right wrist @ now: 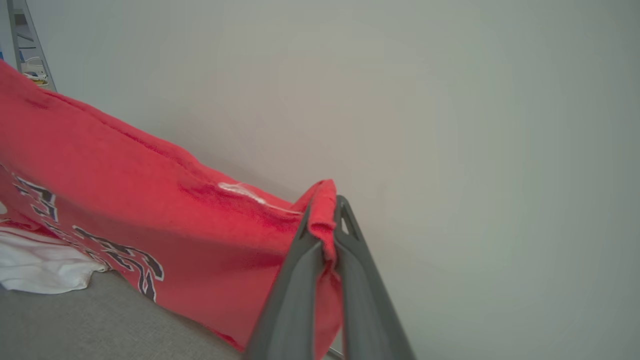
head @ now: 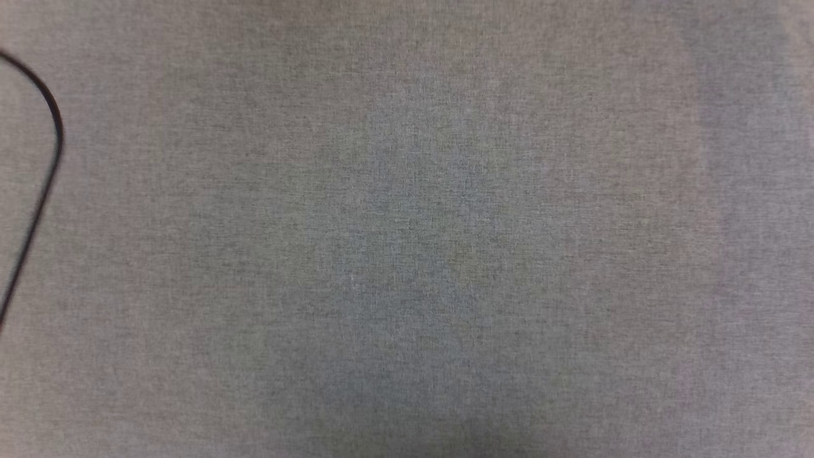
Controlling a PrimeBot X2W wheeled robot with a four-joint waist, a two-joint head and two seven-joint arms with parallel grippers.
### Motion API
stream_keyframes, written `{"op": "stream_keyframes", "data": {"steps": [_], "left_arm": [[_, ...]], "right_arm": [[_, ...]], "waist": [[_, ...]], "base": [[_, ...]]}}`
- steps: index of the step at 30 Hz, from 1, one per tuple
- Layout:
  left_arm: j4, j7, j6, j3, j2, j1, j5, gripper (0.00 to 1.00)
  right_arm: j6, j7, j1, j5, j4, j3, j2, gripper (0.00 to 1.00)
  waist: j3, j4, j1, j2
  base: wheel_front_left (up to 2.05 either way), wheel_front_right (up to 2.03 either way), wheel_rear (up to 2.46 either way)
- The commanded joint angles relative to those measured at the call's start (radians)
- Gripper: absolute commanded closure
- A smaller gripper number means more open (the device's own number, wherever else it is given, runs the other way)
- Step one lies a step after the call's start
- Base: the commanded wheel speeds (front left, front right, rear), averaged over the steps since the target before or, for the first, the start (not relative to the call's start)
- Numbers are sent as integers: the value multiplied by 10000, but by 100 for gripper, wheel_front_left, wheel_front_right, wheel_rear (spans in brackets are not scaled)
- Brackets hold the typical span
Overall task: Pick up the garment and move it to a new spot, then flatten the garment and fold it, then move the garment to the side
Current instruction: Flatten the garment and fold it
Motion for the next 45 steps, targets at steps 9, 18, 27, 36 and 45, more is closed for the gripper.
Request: {"op": "stream_keyframes", "data": {"steps": [9, 18, 27, 36, 45], "left_arm": [[-1733, -58, 696, 368, 264, 4426, -497, 100], [-3050, -57, 1490, 316, 614, 9037, -1030, 100], [-4154, 119, 2388, -59, 817, 12824, -1539, 100], [-4987, 379, 3156, -310, 908, 15432, -2099, 100], [-5595, 689, 3762, -532, 995, 17508, -2680, 100]], "right_arm": [[-6, -632, 3178, 1011, -461, 1049, -406, 100], [-6, -839, 6654, 1800, -919, 1709, -877, 100], [-6, -742, 9795, 2308, -1750, 1800, -1390, 100], [-6, -394, 12837, 2756, -2862, 906, -1906, 100], [-6, 814, 16104, 2512, -4662, -860, -2094, 100]], "waist": [[-1599, 187, -1, 56], [-3239, 260, -1, 56], [-4579, 247, -1, 56], [-5442, 224, -1, 56], [-5697, 169, -1, 56]], "base": [[0, 0, 0], [0, 0, 0], [0, 0, 0], [0, 0, 0], [0, 0, 0]]}}
